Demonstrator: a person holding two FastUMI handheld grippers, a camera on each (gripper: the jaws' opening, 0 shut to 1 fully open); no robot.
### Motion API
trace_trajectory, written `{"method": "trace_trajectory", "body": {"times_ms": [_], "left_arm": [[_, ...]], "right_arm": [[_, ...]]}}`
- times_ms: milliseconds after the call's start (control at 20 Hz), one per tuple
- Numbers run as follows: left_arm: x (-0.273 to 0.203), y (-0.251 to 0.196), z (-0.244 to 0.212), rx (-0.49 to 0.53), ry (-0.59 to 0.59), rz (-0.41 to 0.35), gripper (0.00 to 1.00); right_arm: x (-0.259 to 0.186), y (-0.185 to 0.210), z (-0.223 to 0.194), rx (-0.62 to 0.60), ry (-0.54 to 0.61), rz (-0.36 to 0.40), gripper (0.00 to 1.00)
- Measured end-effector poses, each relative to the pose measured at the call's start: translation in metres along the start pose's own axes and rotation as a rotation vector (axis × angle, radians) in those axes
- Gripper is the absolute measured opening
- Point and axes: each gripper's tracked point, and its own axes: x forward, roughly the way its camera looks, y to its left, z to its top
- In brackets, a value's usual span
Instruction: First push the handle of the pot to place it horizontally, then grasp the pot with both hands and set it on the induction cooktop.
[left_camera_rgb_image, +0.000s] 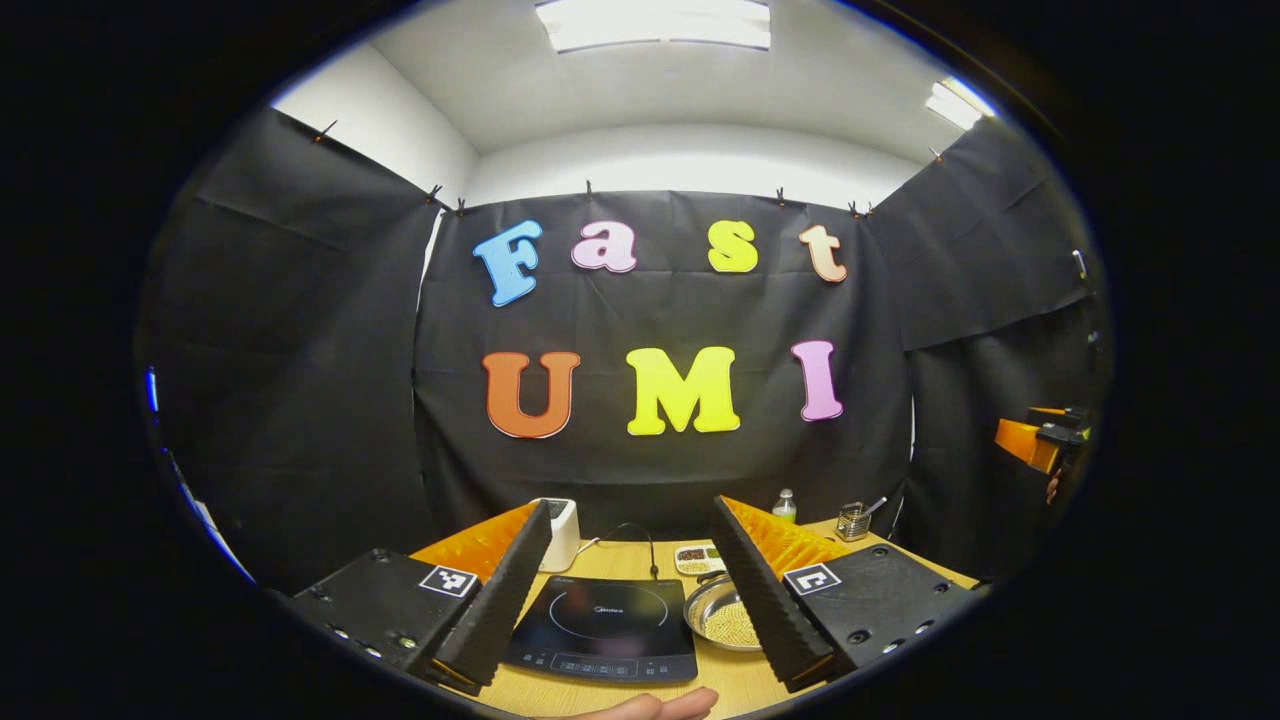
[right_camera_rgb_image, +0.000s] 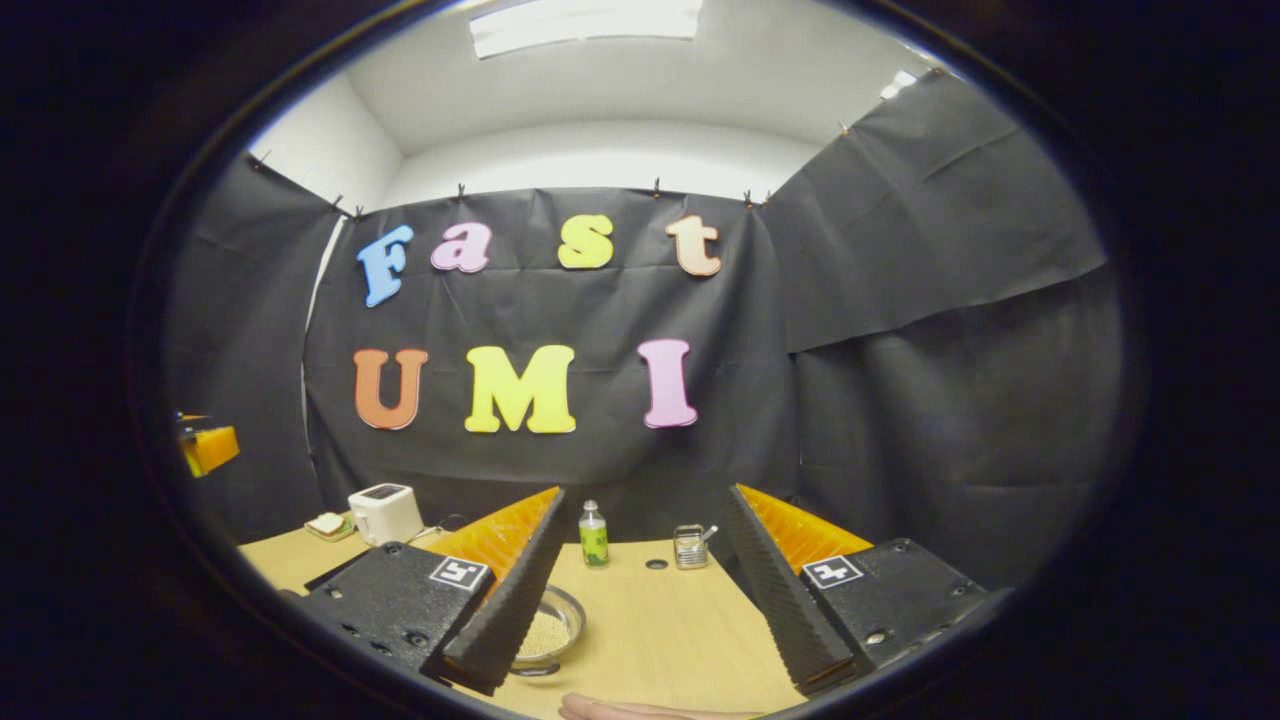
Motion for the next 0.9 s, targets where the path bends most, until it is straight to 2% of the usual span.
{"method": "trace_trajectory", "body": {"times_ms": [100,150,250,300,400,500,600,700,750,800,900], "left_arm": [[-0.002,-0.002,-0.002,0.0,-0.001,-0.007,0.95],[-0.002,-0.003,-0.002,-0.005,-0.003,-0.007,0.95],[-0.003,-0.002,-0.005,-0.013,0.006,-0.005,0.95],[-0.005,-0.001,-0.008,-0.015,0.01,-0.001,0.95],[-0.005,-0.002,-0.012,-0.013,0.018,-0.006,0.95],[-0.006,-0.001,-0.013,-0.014,0.018,-0.005,0.95],[-0.007,0.001,-0.013,-0.018,0.01,-0.002,0.95],[-0.008,0.001,-0.015,-0.023,0.007,-0.004,0.95],[-0.008,0.001,-0.015,-0.023,0.007,-0.005,0.95],[-0.008,-0.001,-0.016,-0.021,0.006,-0.007,0.95],[-0.009,-0.001,-0.02,-0.016,0.012,-0.011,0.95]], "right_arm": [[-0.002,0.006,0.0,-0.009,-0.004,0.021,0.99],[0.0,0.008,-0.002,-0.013,-0.003,0.026,0.96],[0.002,0.015,-0.003,-0.009,-0.006,0.044,0.96],[0.004,0.023,-0.003,-0.004,-0.007,0.067,0.99],[0.01,0.039,-0.015,0.013,0.012,0.118,0.94],[0.019,0.055,-0.03,0.007,0.038,0.174,0.83],[0.027,0.07,-0.053,-0.044,0.084,0.222,0.56],[0.036,0.078,-0.076,-0.071,0.129,0.231,0.01],[0.034,0.086,-0.084,-0.082,0.147,0.239,0.0],[0.036,0.091,-0.094,-0.095,0.161,0.246,0.04],[0.042,0.098,-0.113,-0.113,0.198,0.251,0.01]]}}
